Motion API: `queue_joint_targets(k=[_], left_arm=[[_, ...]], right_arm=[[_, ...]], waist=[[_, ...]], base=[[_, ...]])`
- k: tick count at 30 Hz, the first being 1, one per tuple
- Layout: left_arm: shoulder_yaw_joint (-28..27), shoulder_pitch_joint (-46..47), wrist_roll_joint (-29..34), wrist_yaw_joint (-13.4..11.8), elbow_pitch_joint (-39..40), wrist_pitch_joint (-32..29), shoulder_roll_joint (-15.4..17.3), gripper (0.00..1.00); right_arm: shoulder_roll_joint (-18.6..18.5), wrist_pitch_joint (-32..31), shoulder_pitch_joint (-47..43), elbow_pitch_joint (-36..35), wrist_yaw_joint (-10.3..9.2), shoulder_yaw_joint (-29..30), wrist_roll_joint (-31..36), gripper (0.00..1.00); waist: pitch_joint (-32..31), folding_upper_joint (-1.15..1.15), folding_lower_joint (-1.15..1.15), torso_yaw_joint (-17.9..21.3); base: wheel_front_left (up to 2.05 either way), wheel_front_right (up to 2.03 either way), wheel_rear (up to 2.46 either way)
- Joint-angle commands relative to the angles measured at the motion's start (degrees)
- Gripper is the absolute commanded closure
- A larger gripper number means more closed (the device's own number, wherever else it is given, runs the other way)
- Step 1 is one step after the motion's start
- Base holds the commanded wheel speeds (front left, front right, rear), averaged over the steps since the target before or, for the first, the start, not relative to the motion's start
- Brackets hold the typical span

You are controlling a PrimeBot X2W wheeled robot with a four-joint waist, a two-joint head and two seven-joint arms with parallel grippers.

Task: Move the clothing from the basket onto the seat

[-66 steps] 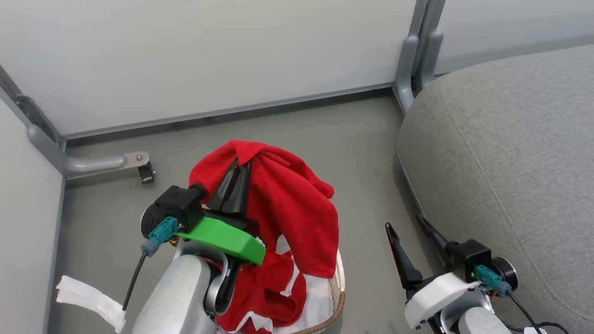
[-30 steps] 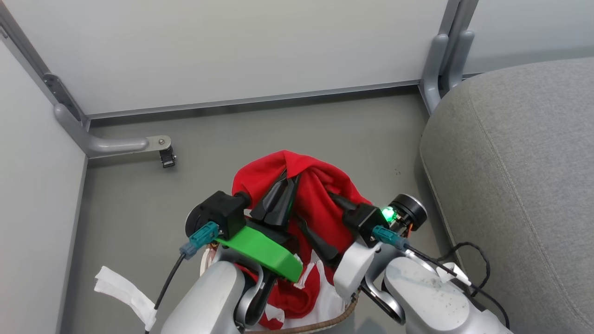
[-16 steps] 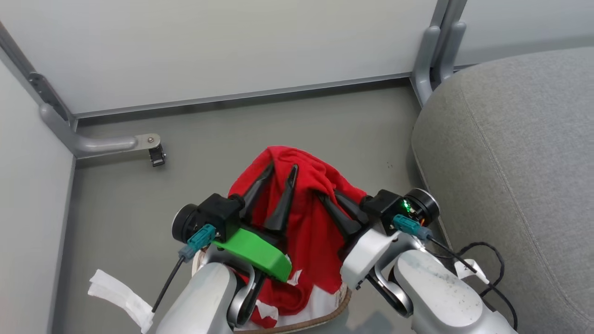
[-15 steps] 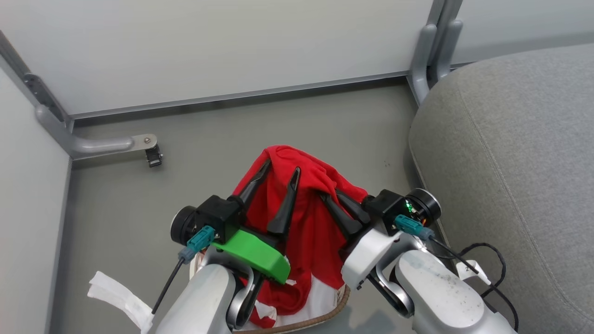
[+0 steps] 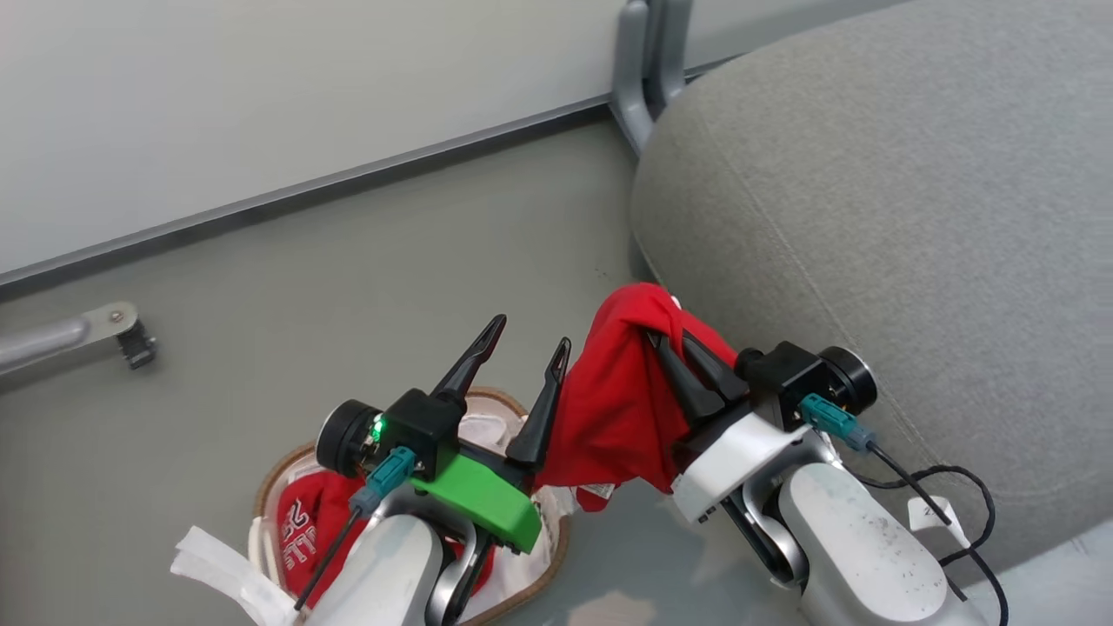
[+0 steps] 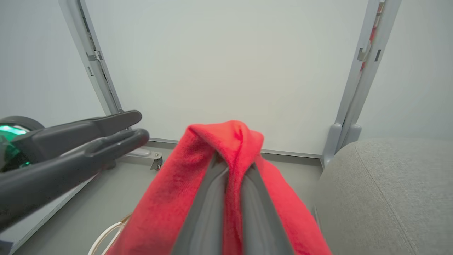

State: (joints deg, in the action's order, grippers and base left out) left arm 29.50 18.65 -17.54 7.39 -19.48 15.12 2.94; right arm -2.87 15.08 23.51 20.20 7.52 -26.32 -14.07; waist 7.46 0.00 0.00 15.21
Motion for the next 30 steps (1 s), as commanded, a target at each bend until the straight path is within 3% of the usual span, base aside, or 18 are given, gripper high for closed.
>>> queue_joint_targets(k=[1,8,20,30], left_arm=[[-0.06,-0.90,0.34,0.13,0.02,0.05,0.54,0.00],[0.77,-0.89,0.62,0.13,-0.30,0.05,0.99,0.00],[6.71,3.35,-2.09,0.13,-3.30,0.05,1.62,0.00],[6.87,4.39,-1.86,0.14,-4.91,0.05,4.52,0.00]], right_arm=[[-0.13,0.13,-0.92,-0.50,-0.06,0.49,0.33,1.00],[-0.11,0.13,-1.93,-2.71,-0.06,2.49,0.60,1.00],[-0.74,0.13,-3.95,-6.39,-0.06,9.97,4.65,1.00],[-6.15,0.13,7.57,-5.73,-0.06,14.38,7.53,1.00]], waist=[[2.39,0.00,0.00,7.46],[3.90,0.00,0.00,14.40],[6.92,0.00,0.00,15.87],[11.67,0.00,0.00,15.83]], base=[[0.00,0.00,0.00],[0.00,0.00,0.00],[0.00,0.00,0.00],[0.00,0.00,0.00]])
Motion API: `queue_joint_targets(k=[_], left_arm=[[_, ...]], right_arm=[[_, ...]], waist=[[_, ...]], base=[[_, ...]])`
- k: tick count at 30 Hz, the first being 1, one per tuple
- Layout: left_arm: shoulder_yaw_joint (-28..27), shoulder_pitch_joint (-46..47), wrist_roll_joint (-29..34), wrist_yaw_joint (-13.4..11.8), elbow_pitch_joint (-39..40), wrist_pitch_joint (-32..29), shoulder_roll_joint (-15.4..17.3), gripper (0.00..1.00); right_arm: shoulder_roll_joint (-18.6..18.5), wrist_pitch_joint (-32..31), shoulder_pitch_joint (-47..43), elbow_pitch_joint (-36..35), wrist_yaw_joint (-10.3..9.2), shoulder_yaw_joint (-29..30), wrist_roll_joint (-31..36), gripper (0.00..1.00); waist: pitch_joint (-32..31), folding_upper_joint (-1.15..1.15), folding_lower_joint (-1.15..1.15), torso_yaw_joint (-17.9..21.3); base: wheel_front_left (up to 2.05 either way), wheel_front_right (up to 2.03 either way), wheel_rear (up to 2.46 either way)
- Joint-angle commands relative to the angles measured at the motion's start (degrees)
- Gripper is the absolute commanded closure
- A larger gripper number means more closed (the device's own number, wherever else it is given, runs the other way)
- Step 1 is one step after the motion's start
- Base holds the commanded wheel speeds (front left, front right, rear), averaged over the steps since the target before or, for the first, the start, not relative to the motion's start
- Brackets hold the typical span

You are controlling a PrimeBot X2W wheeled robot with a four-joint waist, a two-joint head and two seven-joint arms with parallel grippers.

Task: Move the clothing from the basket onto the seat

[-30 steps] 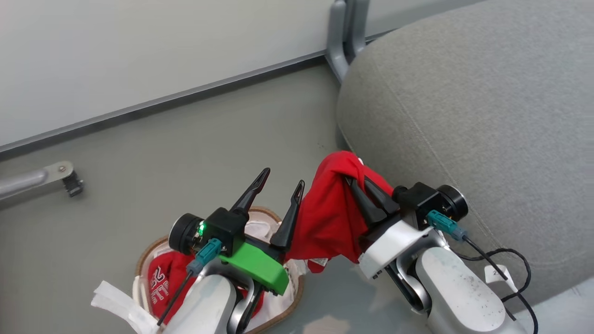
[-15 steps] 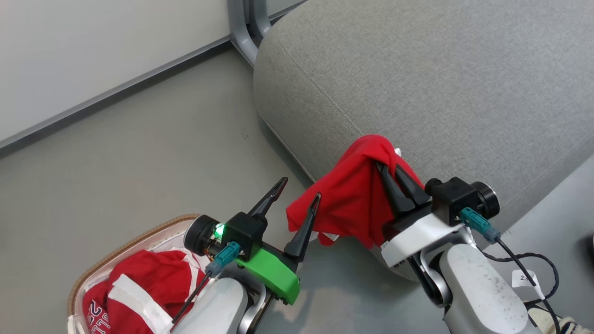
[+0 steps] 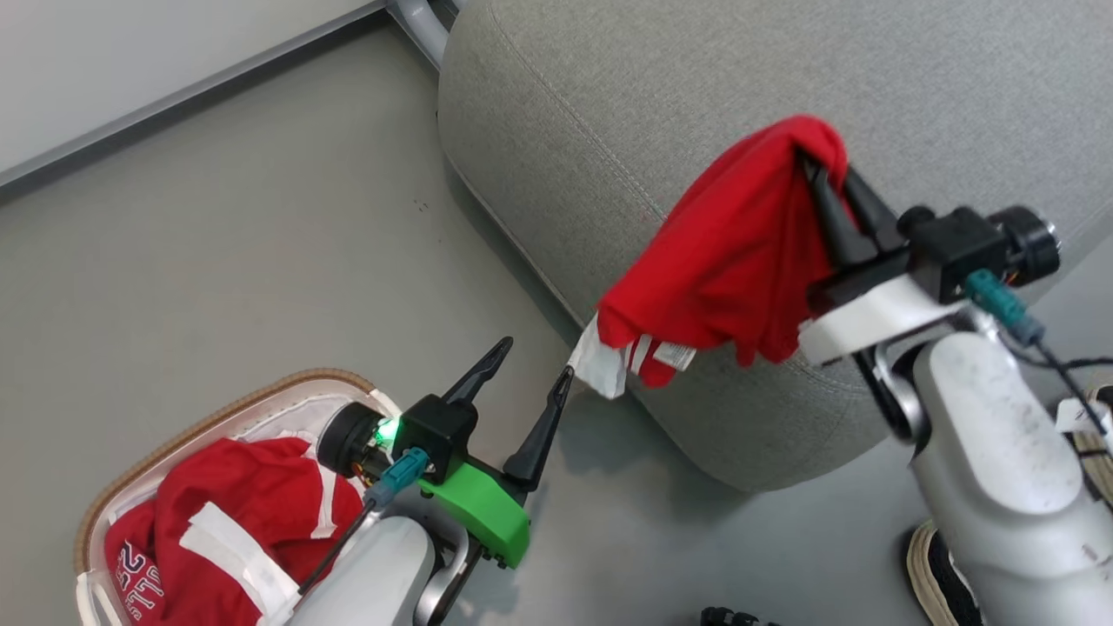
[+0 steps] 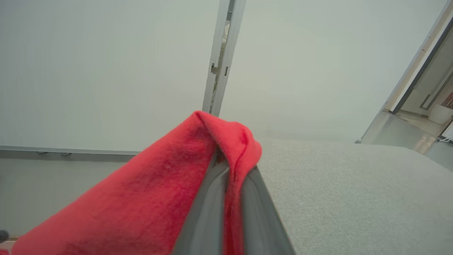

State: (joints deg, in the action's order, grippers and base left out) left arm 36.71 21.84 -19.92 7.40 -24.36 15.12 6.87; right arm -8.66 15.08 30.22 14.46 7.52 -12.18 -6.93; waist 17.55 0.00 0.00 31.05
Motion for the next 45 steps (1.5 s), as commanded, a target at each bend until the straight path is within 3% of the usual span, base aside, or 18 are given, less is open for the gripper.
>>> queue_joint_targets(k=[1,7,16,25,32,33,34,35,40,45], left_arm=[[-0.71,1.37,0.70,0.12,-0.13,0.05,1.07,0.00],[-3.11,1.74,1.64,0.13,0.21,0.05,3.31,0.00],[-2.80,4.71,2.71,0.13,0.84,0.05,5.07,0.00],[-2.24,7.80,2.86,0.13,1.22,0.05,4.42,0.00],[-3.73,8.17,3.28,0.13,1.54,0.05,4.08,0.00],[-3.99,7.98,3.42,0.13,1.49,0.05,4.12,0.00],[-4.20,7.83,3.55,0.13,1.46,0.05,4.20,0.00],[-4.43,7.76,3.64,0.13,1.42,0.05,4.25,0.00],[-6.34,7.46,3.74,0.13,0.94,0.05,3.54,0.00],[-8.66,6.17,3.73,0.13,0.92,0.05,2.28,0.00]], right_arm=[[-1.13,0.13,2.98,0.64,-0.06,0.74,0.53,1.00],[-5.23,0.12,14.80,6.92,-0.06,4.97,2.06,1.00],[-11.49,0.12,26.09,15.31,-0.08,17.25,8.77,1.00],[-12.49,0.10,29.23,23.65,-0.08,31.29,16.97,1.00],[-10.83,0.08,27.81,29.38,-0.08,40.73,22.63,1.00],[-10.48,0.07,27.44,29.74,-0.08,41.46,23.06,0.85],[-9.92,0.07,27.08,29.99,-0.08,42.32,23.51,0.55],[-9.44,0.07,26.70,30.08,-0.08,43.13,23.62,0.00],[-6.78,0.08,22.60,28.96,-0.08,46.71,22.64,0.00],[-5.11,0.07,14.72,25.21,-0.08,46.45,20.11,0.00]], waist=[[2.45,0.00,0.00,-0.05],[7.38,0.00,0.00,-0.61],[14.13,0.00,0.00,-6.27],[18.59,0.00,0.00,-12.48],[21.12,0.00,0.00,-15.69],[21.35,0.00,0.00,-15.91],[21.56,0.00,0.00,-16.12],[21.66,0.00,0.00,-16.26],[20.79,0.00,0.00,-16.99],[17.64,0.00,0.00,-17.82]], base=[[0.00,0.00,0.00],[0.00,0.00,0.00],[0.00,0.00,0.00],[0.00,0.00,0.00],[0.00,0.00,0.00],[0.00,0.00,0.00],[0.00,0.00,0.00],[0.00,0.00,0.00],[0.00,0.00,0.00],[0.00,0.00,0.00]])
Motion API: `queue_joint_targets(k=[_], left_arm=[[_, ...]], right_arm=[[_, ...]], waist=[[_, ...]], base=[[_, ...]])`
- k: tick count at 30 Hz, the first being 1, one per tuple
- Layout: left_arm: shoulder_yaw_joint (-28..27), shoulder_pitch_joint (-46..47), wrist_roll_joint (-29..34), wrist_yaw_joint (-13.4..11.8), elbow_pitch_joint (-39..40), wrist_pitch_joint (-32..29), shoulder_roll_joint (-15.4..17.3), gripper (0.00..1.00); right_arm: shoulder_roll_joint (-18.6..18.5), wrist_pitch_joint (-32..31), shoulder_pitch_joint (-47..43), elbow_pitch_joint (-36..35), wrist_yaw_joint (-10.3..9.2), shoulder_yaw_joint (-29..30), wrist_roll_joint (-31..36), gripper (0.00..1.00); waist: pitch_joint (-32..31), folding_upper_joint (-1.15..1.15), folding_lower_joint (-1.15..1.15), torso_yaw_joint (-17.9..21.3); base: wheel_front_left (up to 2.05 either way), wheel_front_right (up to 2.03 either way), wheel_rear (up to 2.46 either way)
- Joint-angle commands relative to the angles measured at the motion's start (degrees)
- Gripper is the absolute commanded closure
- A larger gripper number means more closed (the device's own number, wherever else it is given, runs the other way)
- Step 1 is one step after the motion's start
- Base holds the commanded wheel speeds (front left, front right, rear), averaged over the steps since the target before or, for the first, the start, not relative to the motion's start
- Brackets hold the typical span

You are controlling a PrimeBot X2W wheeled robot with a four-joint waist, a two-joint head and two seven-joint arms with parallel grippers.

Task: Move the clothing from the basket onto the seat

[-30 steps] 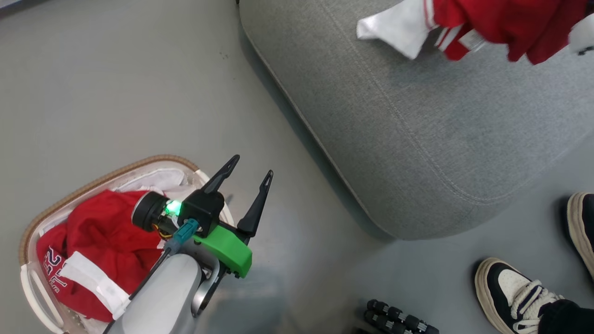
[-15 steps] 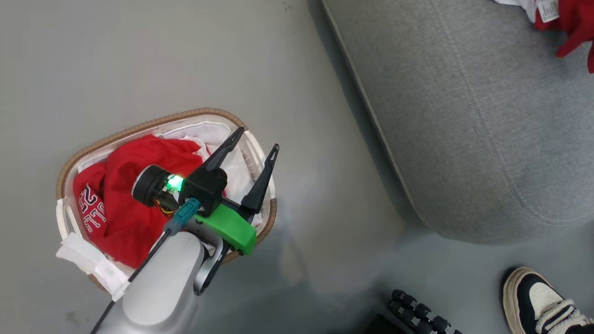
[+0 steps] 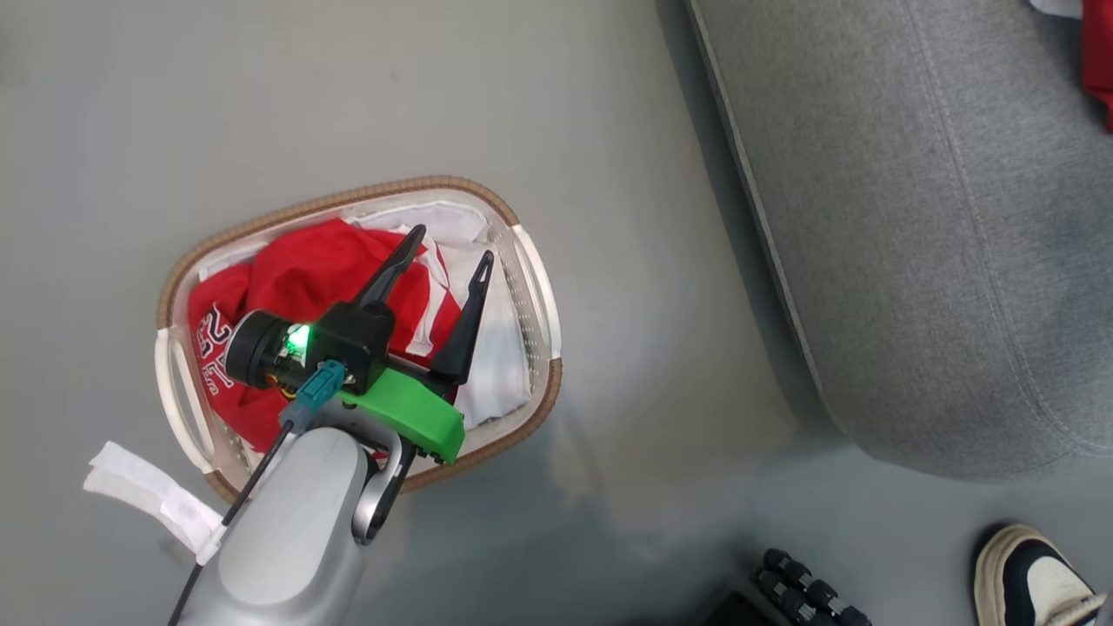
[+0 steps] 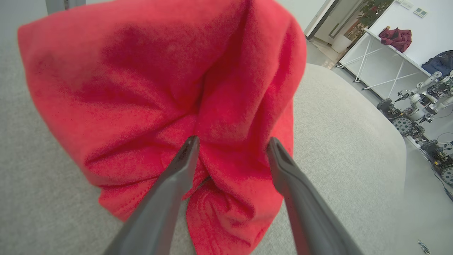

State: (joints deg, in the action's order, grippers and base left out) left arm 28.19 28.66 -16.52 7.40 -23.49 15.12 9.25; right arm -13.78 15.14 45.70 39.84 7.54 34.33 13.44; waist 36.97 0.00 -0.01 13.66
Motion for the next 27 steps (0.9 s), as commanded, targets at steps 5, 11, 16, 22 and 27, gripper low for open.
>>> queue_joint_targets(k=[5,11,16,22,27], left_arm=[[-3.24,-2.66,0.81,0.13,0.28,0.05,-0.95,0.00],[-8.54,-6.14,1.78,0.13,0.73,0.05,-2.25,0.00],[-14.51,-9.57,2.59,0.07,0.49,0.05,-4.03,0.00],[-20.41,-13.11,4.68,-0.16,0.60,0.05,-5.48,0.00],[-25.38,-15.56,5.65,-1.57,0.00,0.05,-5.98,0.00]], right_arm=[[1.98,0.02,-8.41,-4.74,-0.10,-1.42,-3.44,0.00],[4.64,0.01,-14.46,-10.37,-0.09,-8.06,-6.45,0.00],[6.00,0.02,-18.22,-16.38,-0.10,-16.13,-10.68,0.00],[7.51,0.01,-21.28,-18.88,-0.09,-23.79,-13.52,0.00],[8.96,0.01,-22.98,-18.68,-0.10,-29.80,-14.62,0.00]], waist=[[-5.39,0.00,0.01,-1.10],[-9.72,0.00,0.01,-2.21],[-13.57,0.00,0.01,-4.51],[-17.70,0.00,0.01,-7.91],[-20.53,0.00,0.01,-10.52]], base=[[0.00,0.00,0.00],[0.00,0.00,0.00],[0.00,0.00,0.00],[0.00,0.00,0.00],[0.00,0.00,0.00]])
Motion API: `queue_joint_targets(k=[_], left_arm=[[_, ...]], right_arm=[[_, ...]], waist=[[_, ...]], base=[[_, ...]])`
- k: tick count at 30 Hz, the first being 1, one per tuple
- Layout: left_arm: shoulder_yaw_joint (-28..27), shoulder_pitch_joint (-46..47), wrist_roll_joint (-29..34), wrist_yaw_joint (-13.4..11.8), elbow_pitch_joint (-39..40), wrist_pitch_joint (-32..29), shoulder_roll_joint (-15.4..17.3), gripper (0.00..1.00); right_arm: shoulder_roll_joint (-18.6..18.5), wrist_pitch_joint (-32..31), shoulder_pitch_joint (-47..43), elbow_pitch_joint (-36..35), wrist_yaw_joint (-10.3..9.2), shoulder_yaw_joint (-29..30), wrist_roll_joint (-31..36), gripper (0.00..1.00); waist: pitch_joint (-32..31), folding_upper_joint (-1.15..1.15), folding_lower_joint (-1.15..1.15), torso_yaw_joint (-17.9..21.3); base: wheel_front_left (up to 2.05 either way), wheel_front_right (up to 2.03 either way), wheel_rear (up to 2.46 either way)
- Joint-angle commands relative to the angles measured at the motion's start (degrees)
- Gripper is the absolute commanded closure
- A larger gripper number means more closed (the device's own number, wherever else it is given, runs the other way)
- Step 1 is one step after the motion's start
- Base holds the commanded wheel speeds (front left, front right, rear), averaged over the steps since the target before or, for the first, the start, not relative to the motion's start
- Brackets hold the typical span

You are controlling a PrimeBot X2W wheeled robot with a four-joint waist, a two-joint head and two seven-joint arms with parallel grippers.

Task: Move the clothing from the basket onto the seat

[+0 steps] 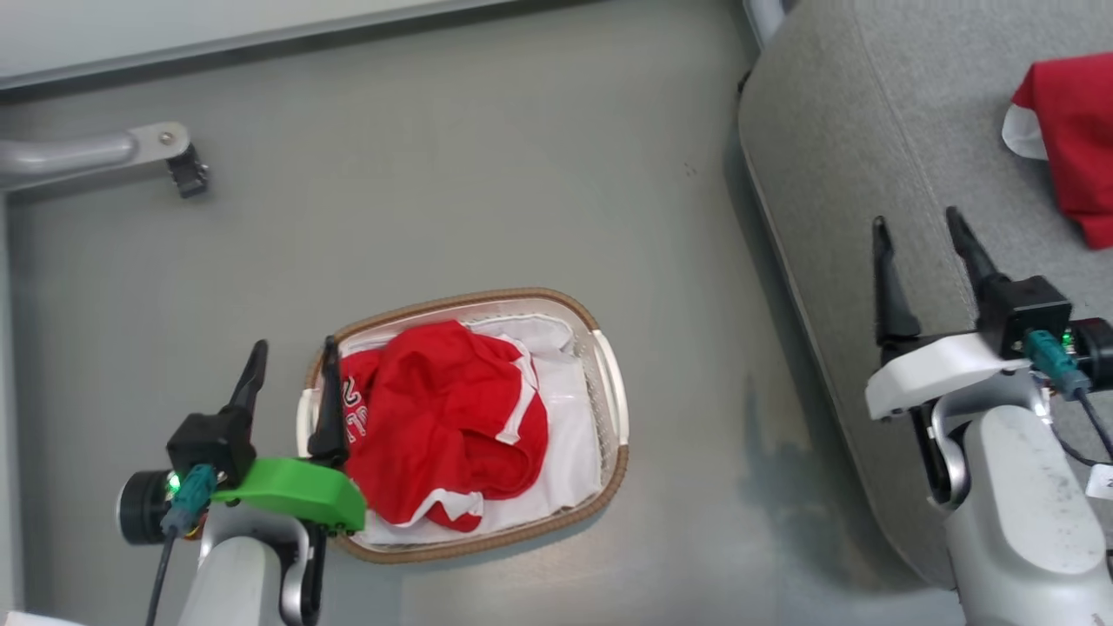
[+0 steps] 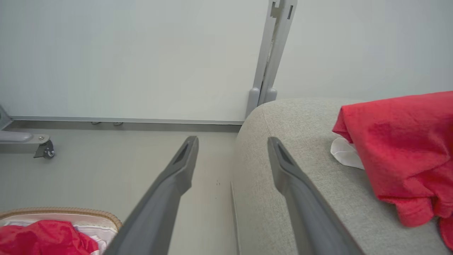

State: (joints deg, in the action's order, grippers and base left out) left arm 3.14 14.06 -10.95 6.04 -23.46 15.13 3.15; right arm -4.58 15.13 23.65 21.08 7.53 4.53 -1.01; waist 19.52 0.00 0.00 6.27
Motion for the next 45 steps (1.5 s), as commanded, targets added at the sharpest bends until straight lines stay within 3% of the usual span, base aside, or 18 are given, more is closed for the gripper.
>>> queue_joint_targets(k=[1,12,30,45], left_arm=[[-0.98,-1.30,0.33,-0.54,-0.15,0.03,0.06,0.00],[-4.33,-5.49,0.72,-2.83,0.36,0.04,-0.17,0.00],[-3.68,-16.68,-0.01,-3.53,5.17,0.04,-0.15,0.00],[-1.41,-17.29,-0.83,-3.70,6.97,0.04,-0.15,0.00]], right_arm=[[0.03,0.03,-1.27,0.24,-0.09,-0.56,-0.48,0.00],[1.35,0.03,-5.29,1.19,-0.08,-4.63,-1.73,0.00],[1.53,0.03,-14.67,1.57,-0.08,-7.46,-4.77,0.00],[1.53,0.02,-15.60,1.08,-0.08,-8.63,-5.37,0.00]], waist=[[-3.51,0.00,0.00,-3.62],[-7.90,0.00,0.00,-7.78],[-16.38,0.00,0.00,-7.12],[-17.32,0.00,0.00,-6.65]], base=[[0.00,0.00,0.00],[0.00,0.00,0.00],[0.00,0.00,0.00],[0.00,0.00,0.00]])
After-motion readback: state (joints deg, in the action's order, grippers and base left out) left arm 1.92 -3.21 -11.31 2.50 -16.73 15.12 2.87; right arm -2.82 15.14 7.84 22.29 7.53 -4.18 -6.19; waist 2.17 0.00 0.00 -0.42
